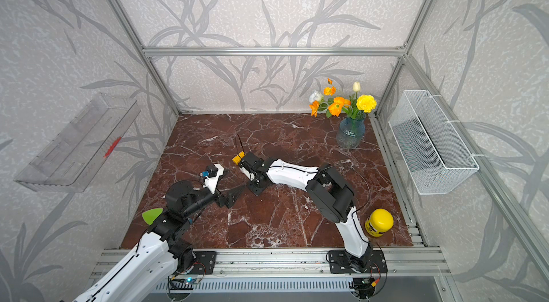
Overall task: Assemble the letter f with lego
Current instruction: Pick up the lego brick from the center of the board.
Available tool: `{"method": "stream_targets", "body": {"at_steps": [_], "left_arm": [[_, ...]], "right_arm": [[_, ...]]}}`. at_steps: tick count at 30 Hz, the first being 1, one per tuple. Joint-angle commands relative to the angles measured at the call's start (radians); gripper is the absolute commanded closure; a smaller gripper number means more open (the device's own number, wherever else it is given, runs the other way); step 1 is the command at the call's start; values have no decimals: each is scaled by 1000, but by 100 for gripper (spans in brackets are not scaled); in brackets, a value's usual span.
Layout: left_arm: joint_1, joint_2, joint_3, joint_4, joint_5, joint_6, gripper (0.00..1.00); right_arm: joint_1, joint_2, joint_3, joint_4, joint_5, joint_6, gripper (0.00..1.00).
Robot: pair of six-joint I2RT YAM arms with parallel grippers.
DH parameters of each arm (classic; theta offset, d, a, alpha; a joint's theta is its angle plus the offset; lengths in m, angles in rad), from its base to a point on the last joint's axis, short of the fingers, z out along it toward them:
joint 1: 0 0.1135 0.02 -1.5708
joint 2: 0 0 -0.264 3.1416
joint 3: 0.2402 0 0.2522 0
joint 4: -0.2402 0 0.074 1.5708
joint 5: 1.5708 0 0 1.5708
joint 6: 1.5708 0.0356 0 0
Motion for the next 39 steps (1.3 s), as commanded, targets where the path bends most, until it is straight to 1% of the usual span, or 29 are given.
{"method": "stream_targets", "body": {"at_steps": [1,7,14,20,24,30,39], "left_arm": [[-4,-4,-6,5,-3,-6,1],[-4,-4,-6,5,-3,-6,1],[-4,-5,-6,5,-2,-6,1],[-4,-7,-8,5,-3,-5,1],[-4,-4,-8,8,-4,-5,1],[-4,1,-6,8,-3,-8,1],[-4,11,-6,14,-4,-9,1]], "right_arm": [[5,27,34,-15,9,0,51],[5,40,48,-22,15,-5,52],[5,48,49,-22,11,-6,59],[5,63,59,-29,9,-10,59],[5,67,58,-35,11,-12,63],[5,56,51,-28,6,-18,68],[-17,6,45,-34,-30,-47,69]]}}
